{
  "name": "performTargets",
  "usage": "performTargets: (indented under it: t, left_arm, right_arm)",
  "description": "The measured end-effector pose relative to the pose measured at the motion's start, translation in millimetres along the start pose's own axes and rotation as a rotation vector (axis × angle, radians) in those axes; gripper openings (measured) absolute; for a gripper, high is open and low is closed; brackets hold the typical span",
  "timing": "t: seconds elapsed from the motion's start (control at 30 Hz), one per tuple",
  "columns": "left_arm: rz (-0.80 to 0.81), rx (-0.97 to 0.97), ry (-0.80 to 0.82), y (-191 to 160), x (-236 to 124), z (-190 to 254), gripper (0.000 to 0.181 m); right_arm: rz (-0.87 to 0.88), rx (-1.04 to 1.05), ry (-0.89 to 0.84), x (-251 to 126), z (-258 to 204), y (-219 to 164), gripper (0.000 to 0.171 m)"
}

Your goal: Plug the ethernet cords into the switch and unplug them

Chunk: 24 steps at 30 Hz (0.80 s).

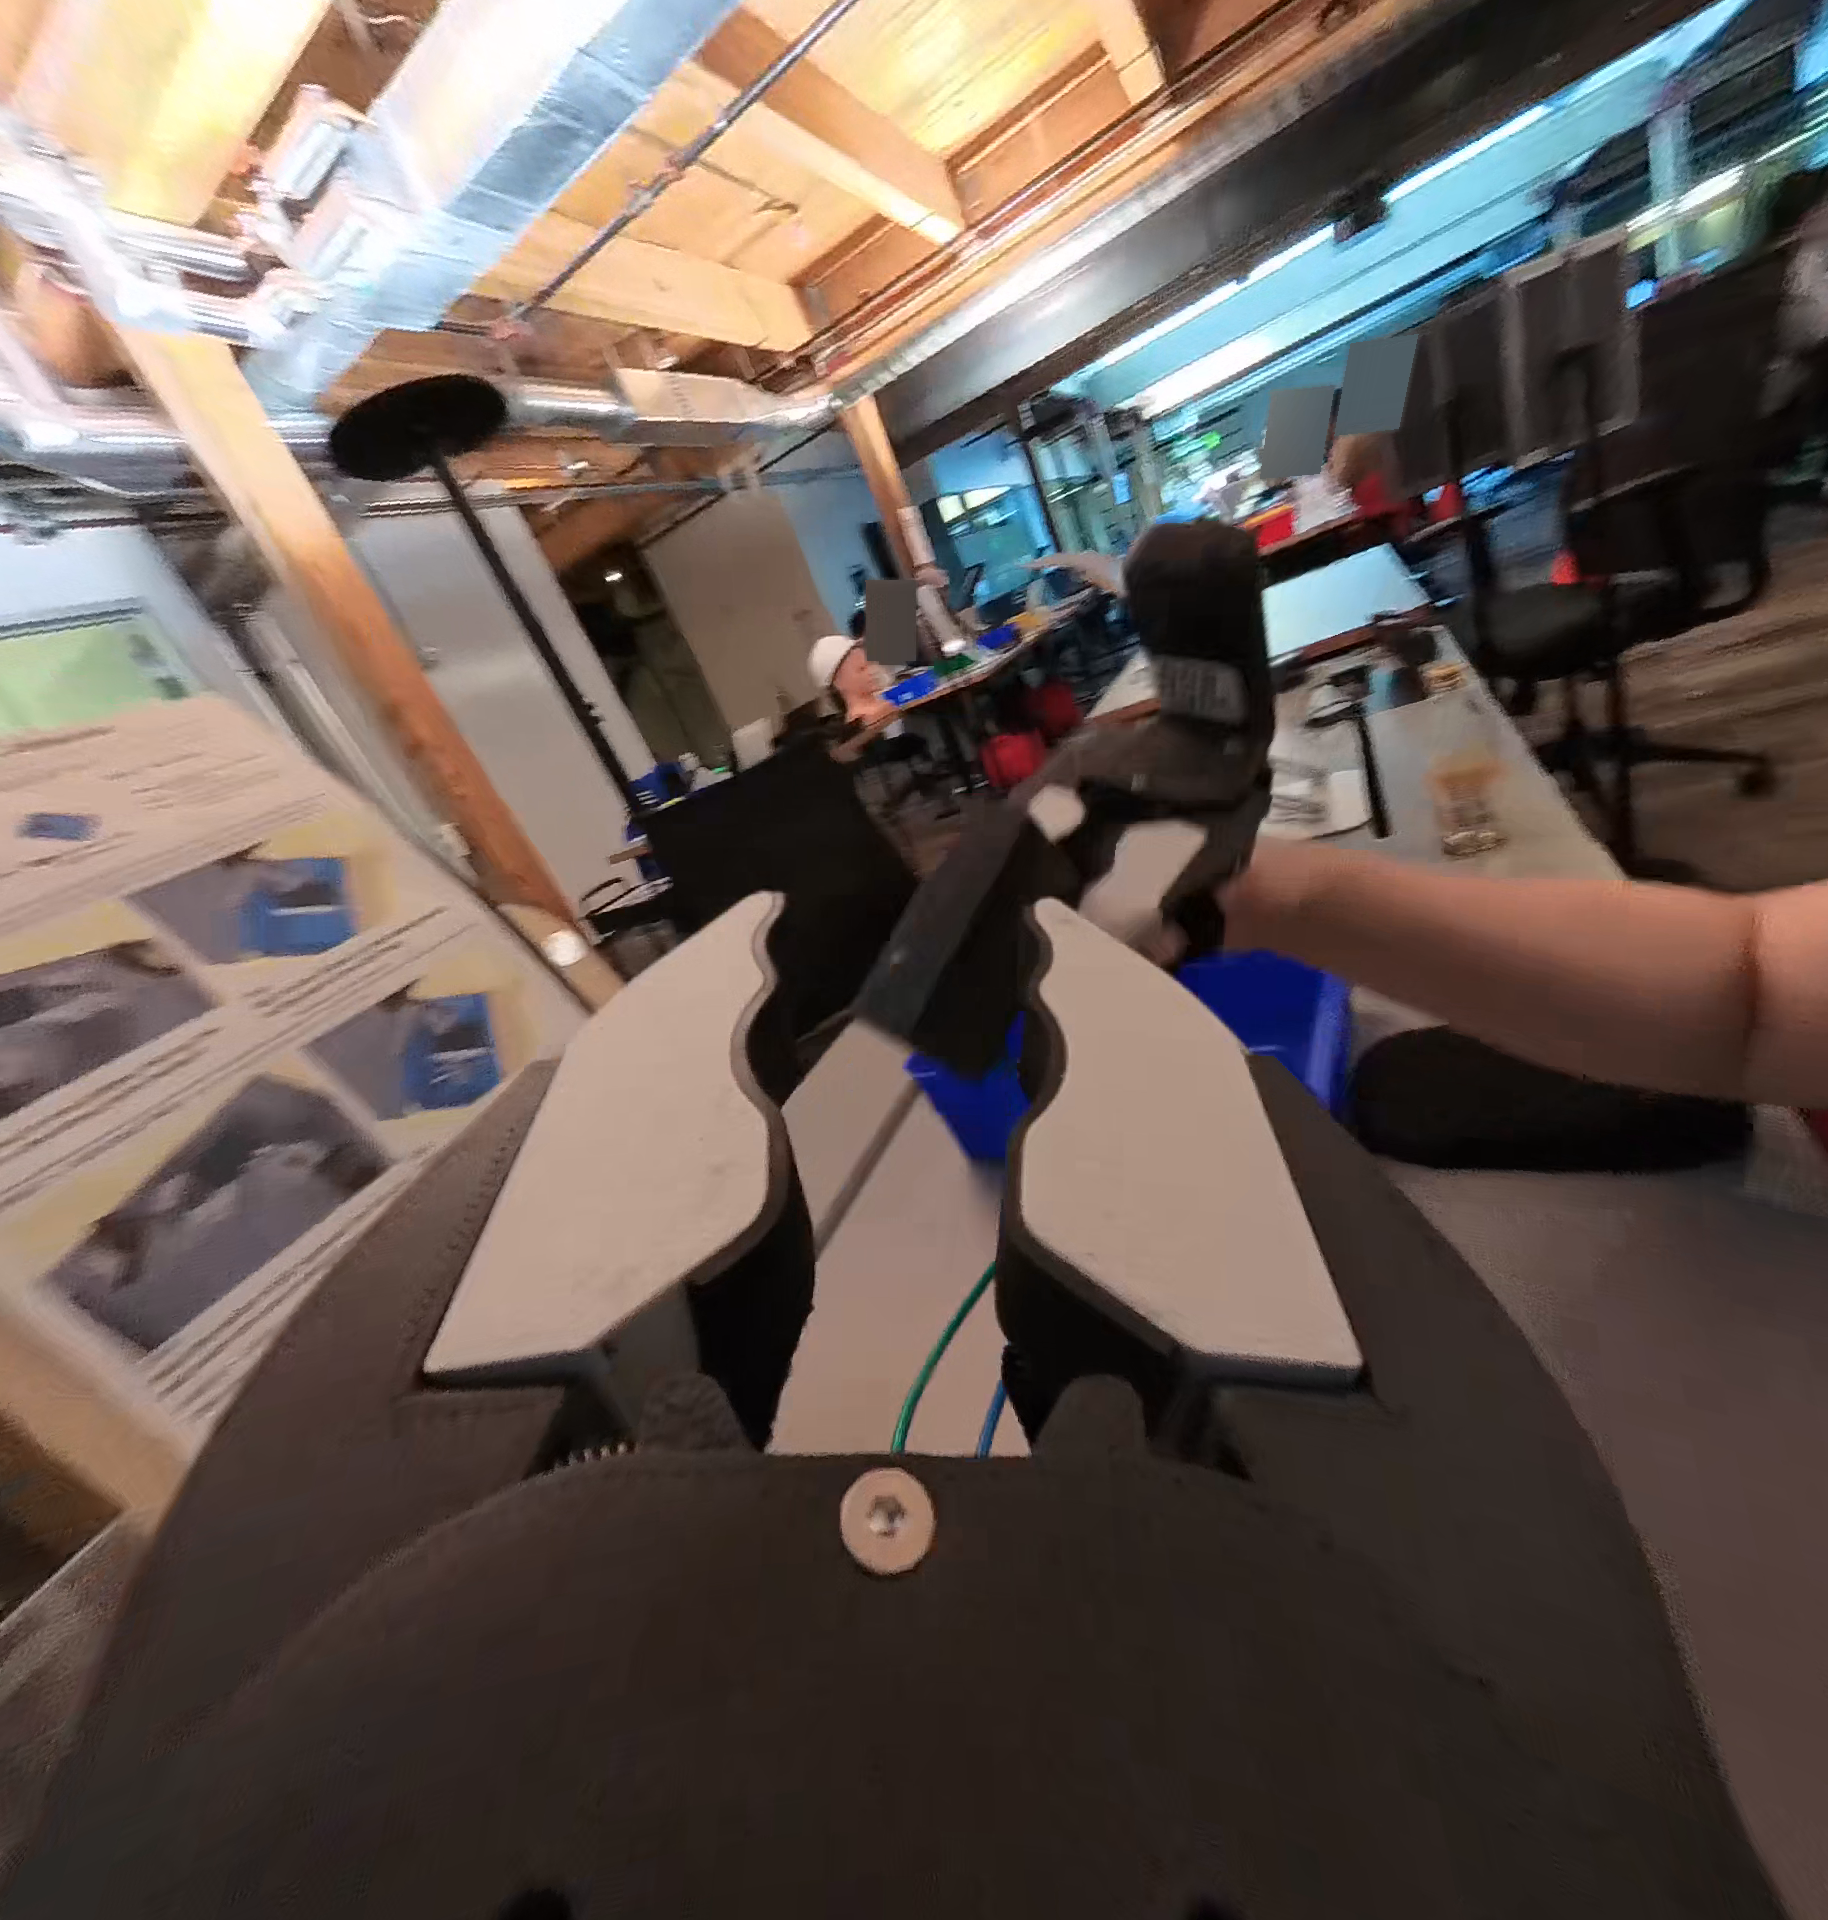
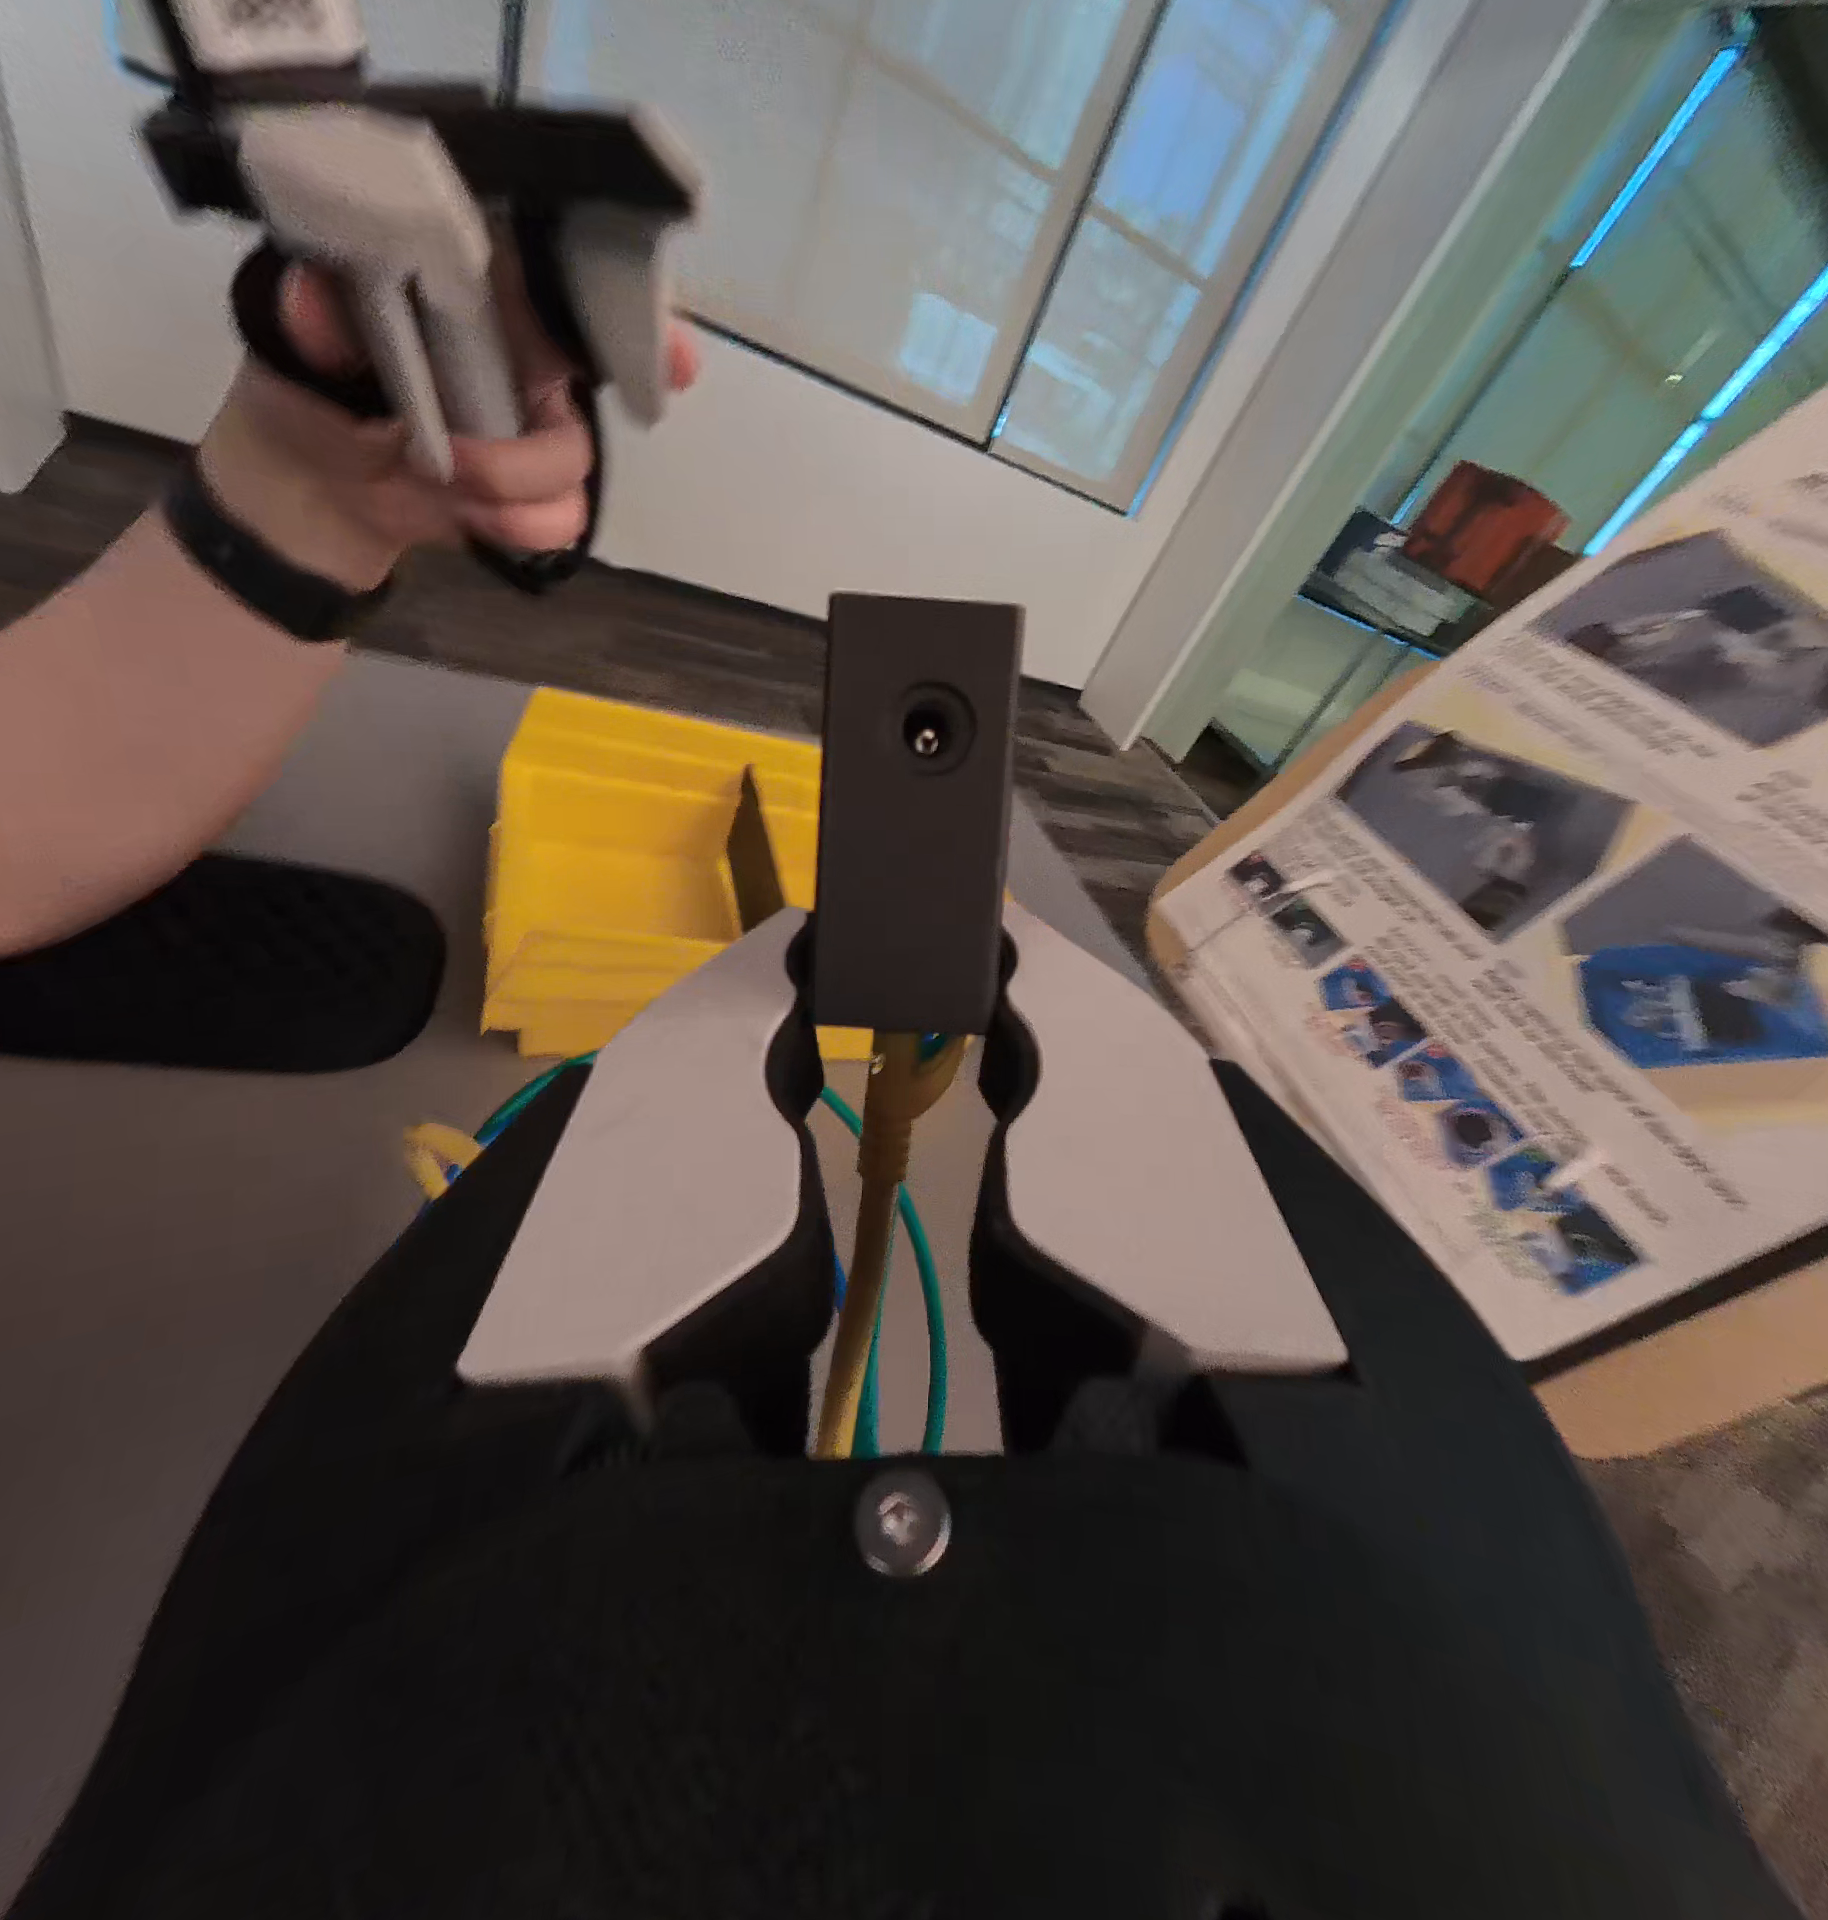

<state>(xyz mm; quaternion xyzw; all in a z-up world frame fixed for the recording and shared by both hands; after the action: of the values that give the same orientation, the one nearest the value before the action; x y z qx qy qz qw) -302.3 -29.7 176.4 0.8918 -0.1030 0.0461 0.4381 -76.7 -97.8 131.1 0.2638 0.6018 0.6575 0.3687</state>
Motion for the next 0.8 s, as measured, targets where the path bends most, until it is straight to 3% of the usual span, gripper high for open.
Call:
performTargets:
  t: [0.17,0.27,0.47,0.6,0.8]
  left_arm:
    - [0.018,-0.049,0.039,5,-20,-11,0.037]
    - [0.027,-0.085,-0.005,5,-24,-11,0.026]
    - [0.053,-0.097,0.023,6,-29,-17,0.031]
    - [0.051,-0.104,0.013,5,-30,-17,0.031]
    - [0.034,-0.104,-0.006,3,-25,-13,0.031]
  right_arm:
    - [0.016,-0.025,-0.148,-24,44,100,0.028]
    - [-0.003,-0.046,-0.274,-45,71,161,0.028]
    - [-0.021,-0.047,-0.556,-102,110,245,0.028]
    - [-0.029,-0.015,-0.734,-145,135,265,0.028]
    - [-0.096,0.090,-0.899,-186,172,237,0.028]
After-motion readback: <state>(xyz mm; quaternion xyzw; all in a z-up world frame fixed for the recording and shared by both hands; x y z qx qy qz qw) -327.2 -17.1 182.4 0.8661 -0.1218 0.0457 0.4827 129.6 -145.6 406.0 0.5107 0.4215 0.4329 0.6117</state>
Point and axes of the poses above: each gripper's, where its closed fingertips meet, x out along the fingers, y out of its top, z = x × y across the jaws, the point moved 7 cm from there along -x, back along the fingers, and after that the axes turned 15 degrees about x, right-handed, at the moved point
